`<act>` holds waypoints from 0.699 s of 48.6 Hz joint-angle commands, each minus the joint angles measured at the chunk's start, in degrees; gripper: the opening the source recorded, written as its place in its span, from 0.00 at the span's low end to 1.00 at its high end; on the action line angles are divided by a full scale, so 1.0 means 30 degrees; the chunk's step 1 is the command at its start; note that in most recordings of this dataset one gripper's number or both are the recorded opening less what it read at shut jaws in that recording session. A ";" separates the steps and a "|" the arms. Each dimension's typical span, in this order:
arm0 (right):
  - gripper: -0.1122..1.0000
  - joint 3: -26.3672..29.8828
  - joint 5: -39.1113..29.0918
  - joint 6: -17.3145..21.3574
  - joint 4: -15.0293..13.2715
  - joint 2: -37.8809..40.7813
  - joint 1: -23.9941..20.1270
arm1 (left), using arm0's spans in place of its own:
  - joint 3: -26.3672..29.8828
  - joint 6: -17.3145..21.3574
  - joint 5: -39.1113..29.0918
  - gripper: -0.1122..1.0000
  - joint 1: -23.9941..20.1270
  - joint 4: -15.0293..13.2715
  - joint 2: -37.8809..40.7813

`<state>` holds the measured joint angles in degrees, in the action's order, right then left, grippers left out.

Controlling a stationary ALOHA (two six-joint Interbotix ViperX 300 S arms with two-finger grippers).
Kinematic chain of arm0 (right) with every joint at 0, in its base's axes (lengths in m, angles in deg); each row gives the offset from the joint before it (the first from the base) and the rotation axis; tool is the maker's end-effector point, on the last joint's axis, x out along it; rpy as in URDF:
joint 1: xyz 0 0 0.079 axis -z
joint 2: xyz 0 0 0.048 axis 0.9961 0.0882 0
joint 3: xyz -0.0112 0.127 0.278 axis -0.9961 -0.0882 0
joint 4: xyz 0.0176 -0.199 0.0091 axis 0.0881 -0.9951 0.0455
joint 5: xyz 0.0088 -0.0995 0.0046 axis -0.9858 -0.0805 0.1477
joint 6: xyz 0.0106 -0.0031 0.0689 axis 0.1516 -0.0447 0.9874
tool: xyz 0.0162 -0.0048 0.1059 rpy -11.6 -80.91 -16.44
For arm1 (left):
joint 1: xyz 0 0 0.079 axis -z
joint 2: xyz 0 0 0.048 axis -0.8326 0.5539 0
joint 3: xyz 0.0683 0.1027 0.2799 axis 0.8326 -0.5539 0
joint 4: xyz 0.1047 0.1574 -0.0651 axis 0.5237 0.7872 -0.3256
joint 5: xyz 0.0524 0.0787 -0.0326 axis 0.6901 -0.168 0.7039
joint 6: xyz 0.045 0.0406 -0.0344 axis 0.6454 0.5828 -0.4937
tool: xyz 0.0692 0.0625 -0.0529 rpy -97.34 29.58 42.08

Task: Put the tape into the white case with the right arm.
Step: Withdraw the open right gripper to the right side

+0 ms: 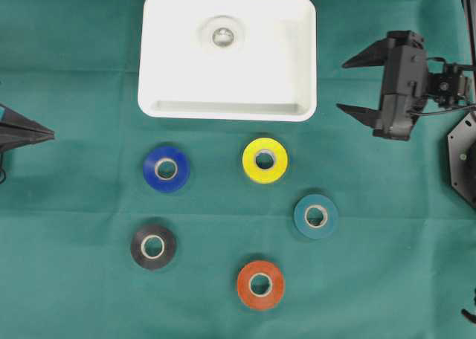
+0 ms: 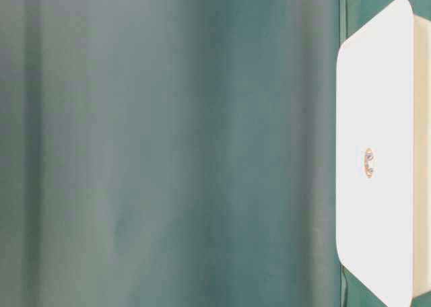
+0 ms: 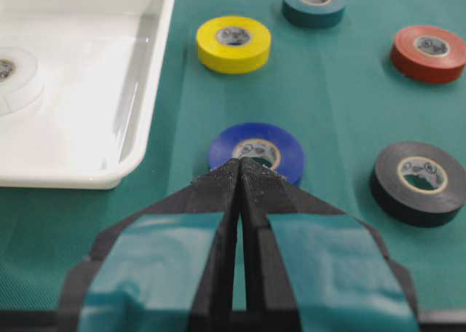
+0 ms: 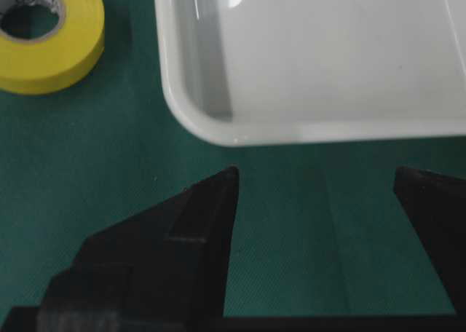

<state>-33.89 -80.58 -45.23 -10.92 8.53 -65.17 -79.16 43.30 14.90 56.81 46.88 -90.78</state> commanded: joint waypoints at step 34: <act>0.67 -0.1846 0.0146 0.1260 0.0059 -0.3428 -0.2578 | 0.0264 -0.0059 0.0059 0.11 0.0000 0.0000 0.0146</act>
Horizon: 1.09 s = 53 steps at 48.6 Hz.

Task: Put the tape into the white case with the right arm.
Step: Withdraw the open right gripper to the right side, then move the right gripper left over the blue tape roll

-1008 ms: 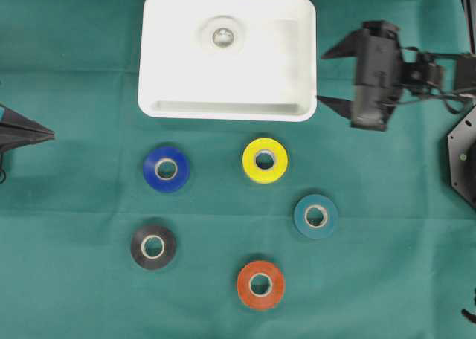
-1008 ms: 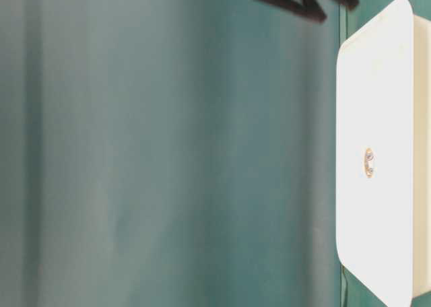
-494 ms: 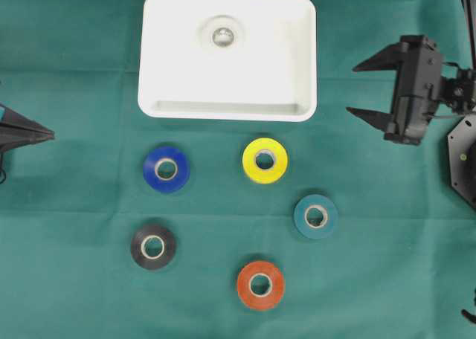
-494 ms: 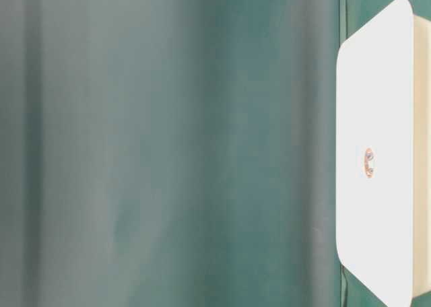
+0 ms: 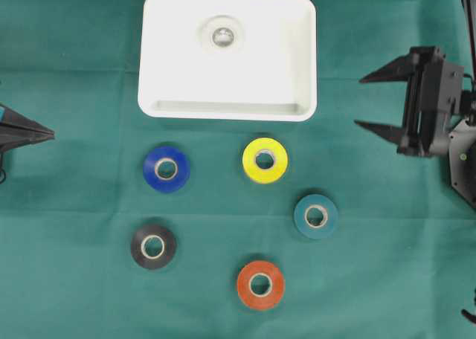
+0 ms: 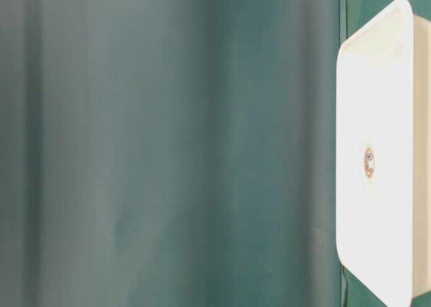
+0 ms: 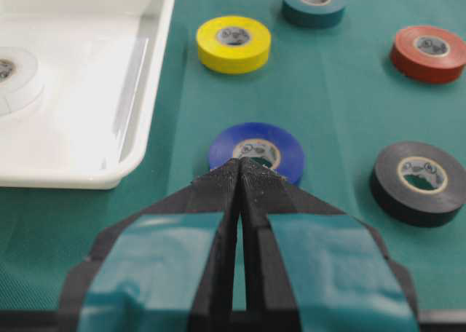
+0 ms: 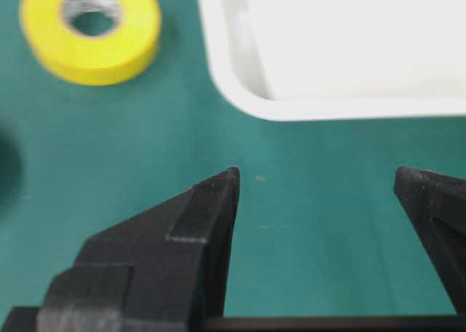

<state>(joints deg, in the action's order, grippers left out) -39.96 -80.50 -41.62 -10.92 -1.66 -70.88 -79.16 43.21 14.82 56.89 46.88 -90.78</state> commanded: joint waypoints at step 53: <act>0.66 0.2139 0.0059 0.0410 -0.0029 0.3604 -0.4395 | 0.0264 -0.0059 0.0088 0.10 0.0000 0.0000 0.0176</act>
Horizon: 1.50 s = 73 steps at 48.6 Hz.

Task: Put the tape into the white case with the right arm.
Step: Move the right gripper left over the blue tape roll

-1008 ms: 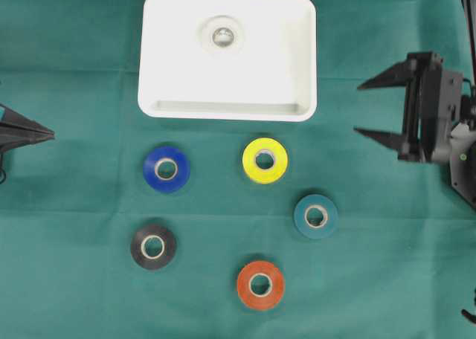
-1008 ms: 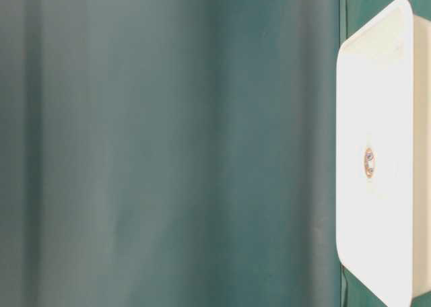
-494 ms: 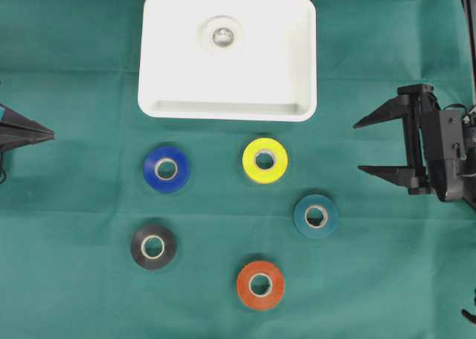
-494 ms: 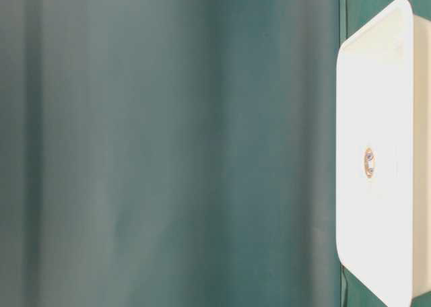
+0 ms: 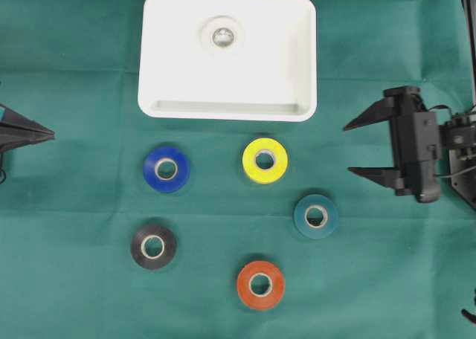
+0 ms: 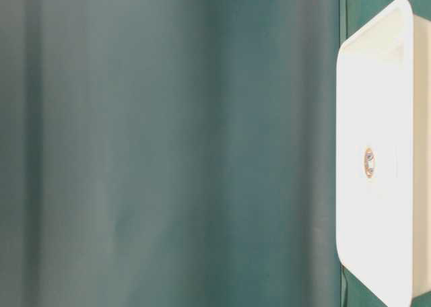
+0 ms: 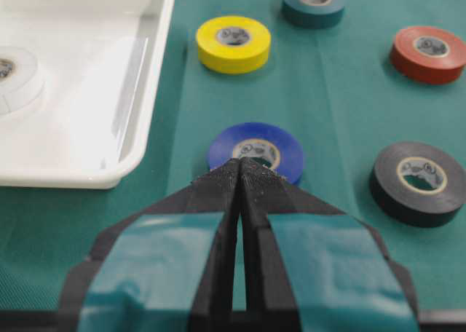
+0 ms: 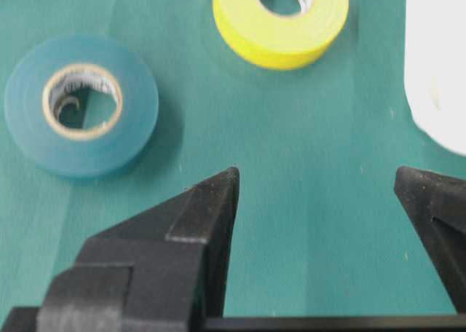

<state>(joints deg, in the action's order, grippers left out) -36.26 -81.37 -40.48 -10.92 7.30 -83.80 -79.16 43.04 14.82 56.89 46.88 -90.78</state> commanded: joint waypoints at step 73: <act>0.66 1.7900 -0.0381 0.0059 -0.0088 1.6260 -0.1523 | 0.0146 0.0029 0.0059 0.10 -0.0029 0.0000 0.0117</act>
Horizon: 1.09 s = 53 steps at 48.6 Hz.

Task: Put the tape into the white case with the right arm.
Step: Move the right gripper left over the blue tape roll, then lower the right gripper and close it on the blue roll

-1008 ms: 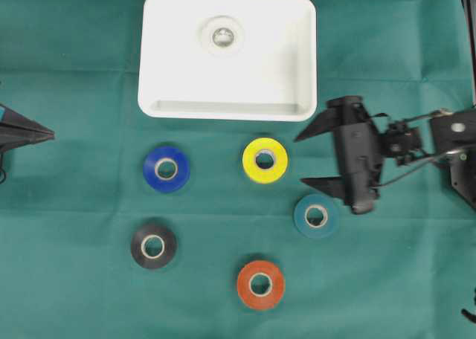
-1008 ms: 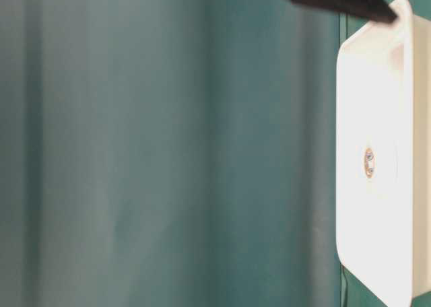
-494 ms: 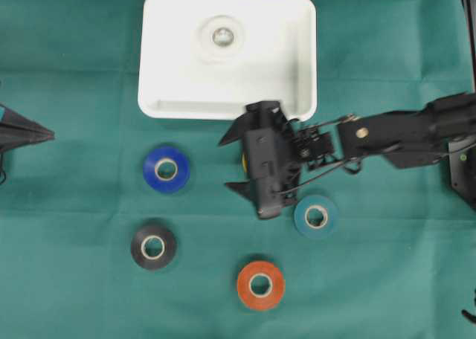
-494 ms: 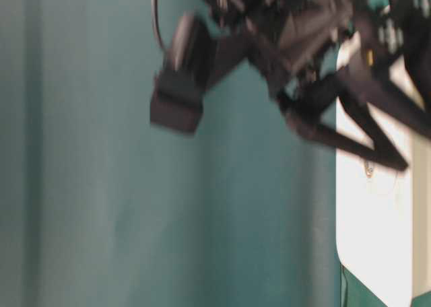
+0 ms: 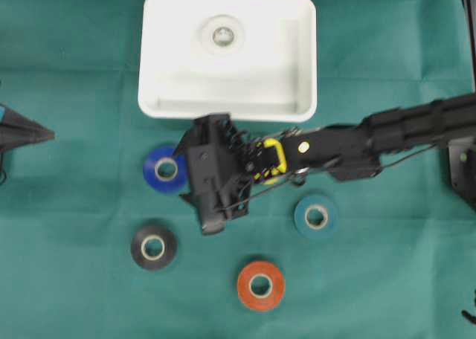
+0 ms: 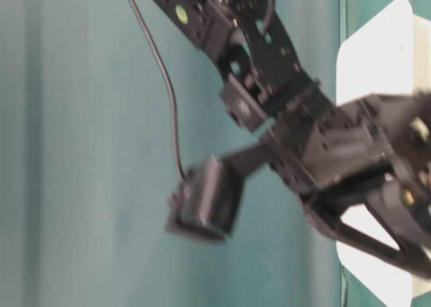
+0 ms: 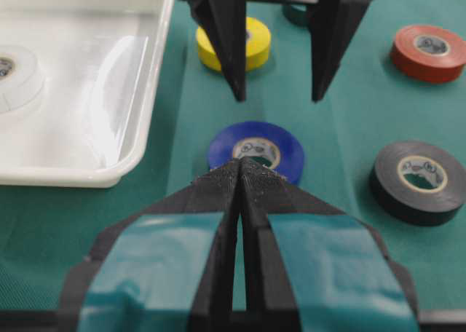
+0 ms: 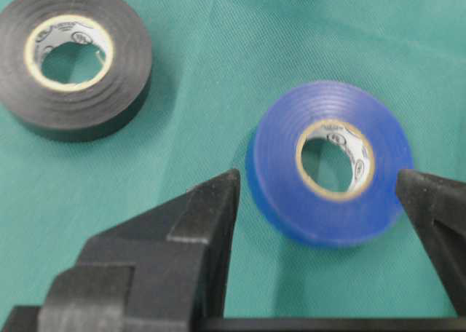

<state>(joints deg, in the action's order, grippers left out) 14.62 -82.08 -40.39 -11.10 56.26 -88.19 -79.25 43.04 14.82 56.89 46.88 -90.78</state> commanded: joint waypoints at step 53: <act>0.66 0.2754 -0.1143 0.1377 -0.0029 0.2373 -0.0381 | 0.0088 0.0029 0.0088 0.10 -0.0029 0.0000 0.0088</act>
<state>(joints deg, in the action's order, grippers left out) 21.74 -85.68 -36.70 -11.19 64.52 -88.98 -79.60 43.04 14.82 56.89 46.88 -90.95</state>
